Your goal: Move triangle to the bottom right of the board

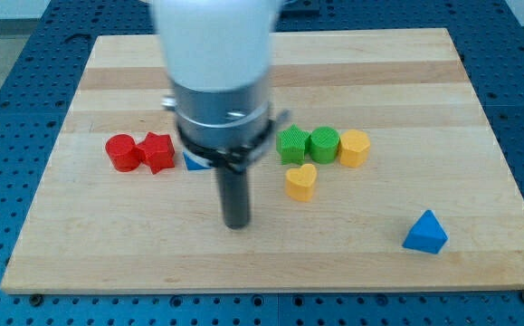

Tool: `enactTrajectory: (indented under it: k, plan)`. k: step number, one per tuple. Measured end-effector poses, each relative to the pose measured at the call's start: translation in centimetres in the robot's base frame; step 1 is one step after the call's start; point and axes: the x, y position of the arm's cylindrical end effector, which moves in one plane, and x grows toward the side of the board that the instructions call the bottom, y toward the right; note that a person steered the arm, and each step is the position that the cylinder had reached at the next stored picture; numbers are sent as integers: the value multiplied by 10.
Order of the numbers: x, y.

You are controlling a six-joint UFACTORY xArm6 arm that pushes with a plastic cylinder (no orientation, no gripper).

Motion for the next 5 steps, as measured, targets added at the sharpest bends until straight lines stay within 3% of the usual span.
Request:
enactTrajectory:
  k: [2,4,5]
  plan:
    - [-54,36]
    - [-121,5]
    - [-120,-37]
